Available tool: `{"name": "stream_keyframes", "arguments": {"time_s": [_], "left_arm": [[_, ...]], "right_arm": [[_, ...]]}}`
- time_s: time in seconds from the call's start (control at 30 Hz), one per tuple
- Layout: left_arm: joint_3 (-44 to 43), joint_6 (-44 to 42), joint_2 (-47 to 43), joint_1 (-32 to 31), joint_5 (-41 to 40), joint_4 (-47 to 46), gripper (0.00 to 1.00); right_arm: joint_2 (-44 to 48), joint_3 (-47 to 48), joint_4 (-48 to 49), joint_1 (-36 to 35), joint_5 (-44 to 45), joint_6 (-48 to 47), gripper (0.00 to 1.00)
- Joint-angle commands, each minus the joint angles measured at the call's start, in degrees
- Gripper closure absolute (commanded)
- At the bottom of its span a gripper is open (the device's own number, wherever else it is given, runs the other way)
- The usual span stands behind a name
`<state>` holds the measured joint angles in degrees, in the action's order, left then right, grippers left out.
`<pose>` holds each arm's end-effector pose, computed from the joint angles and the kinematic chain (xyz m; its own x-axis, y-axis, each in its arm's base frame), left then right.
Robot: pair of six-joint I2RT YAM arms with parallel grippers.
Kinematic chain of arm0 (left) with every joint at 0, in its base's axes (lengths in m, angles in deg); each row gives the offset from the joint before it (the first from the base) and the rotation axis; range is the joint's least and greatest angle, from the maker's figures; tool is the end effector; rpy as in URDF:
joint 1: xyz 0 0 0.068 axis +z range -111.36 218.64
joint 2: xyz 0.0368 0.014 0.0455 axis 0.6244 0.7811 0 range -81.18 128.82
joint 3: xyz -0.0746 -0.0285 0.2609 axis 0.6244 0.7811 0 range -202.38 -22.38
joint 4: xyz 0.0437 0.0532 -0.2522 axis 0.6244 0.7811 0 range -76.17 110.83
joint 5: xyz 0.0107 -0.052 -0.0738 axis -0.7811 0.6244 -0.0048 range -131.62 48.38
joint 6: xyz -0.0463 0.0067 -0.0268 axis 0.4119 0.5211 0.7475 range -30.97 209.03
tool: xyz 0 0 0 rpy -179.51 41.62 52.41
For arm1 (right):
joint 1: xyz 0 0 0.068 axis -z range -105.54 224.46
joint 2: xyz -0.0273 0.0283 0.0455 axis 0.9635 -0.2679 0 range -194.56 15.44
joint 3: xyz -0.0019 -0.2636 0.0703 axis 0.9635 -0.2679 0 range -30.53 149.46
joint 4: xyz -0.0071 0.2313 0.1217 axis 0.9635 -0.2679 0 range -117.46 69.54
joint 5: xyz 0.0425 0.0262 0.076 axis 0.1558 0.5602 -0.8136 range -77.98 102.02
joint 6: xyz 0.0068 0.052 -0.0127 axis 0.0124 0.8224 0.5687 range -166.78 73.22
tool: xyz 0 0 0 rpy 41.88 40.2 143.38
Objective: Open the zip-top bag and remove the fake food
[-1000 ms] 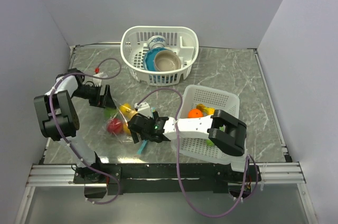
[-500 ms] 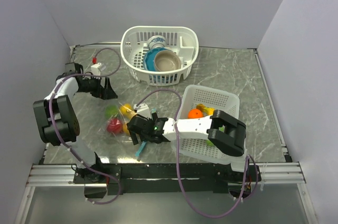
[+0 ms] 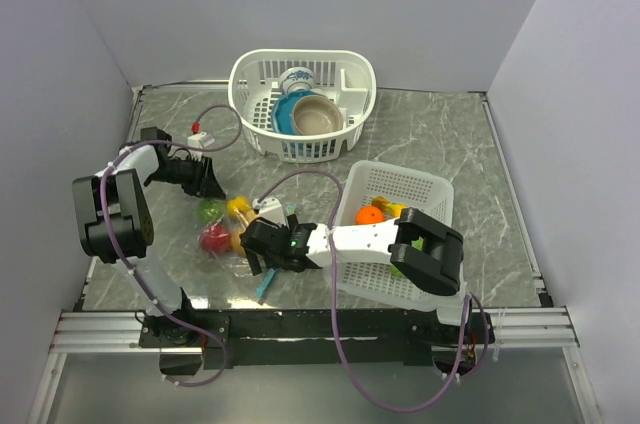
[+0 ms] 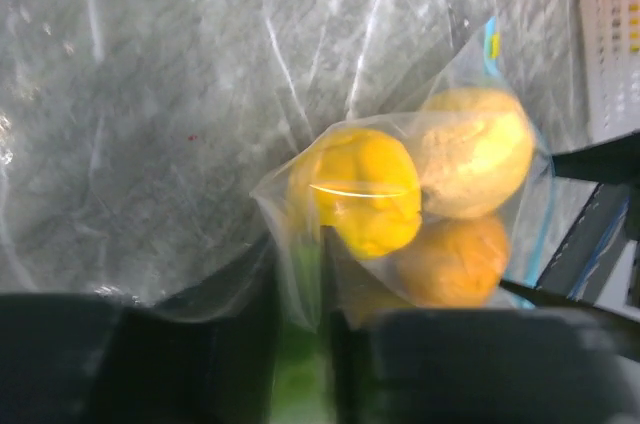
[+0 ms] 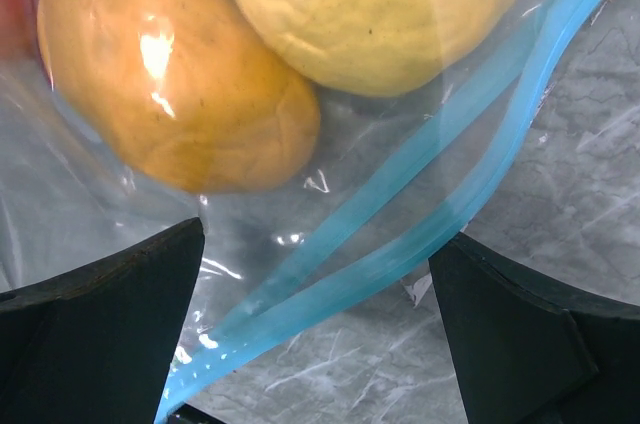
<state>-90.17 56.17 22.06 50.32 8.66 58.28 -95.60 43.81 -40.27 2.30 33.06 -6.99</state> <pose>0.3305 0.0403 0.1821 -0.8083 0.1870 -0.5583 0.5255 0.6567 -0.5409 0.1367 0.3828 0.1722 -0.7260 -0.3064 -0.6156 -0.4726 0.8726 0.1231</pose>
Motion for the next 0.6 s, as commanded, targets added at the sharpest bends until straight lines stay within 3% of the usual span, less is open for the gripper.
{"name": "stream_keyframes", "arguments": {"time_s": [0.0,0.3,0.57], "left_arm": [[-5.8,-1.5,-3.7,-1.0,2.0,5.7,0.90],[-12.6,2.9,-7.4,-6.3,0.5,12.1,0.89],[-7.8,5.6,-11.7,-11.2,-12.7,5.6,0.92]], "right_arm": [[-0.5,2.0,0.2,-0.4,1.0,0.8,0.00],[2.5,1.8,-0.5,-0.3,5.6,-0.2,0.00],[6.1,-2.3,-4.0,0.2,11.0,1.3,0.00]]}}
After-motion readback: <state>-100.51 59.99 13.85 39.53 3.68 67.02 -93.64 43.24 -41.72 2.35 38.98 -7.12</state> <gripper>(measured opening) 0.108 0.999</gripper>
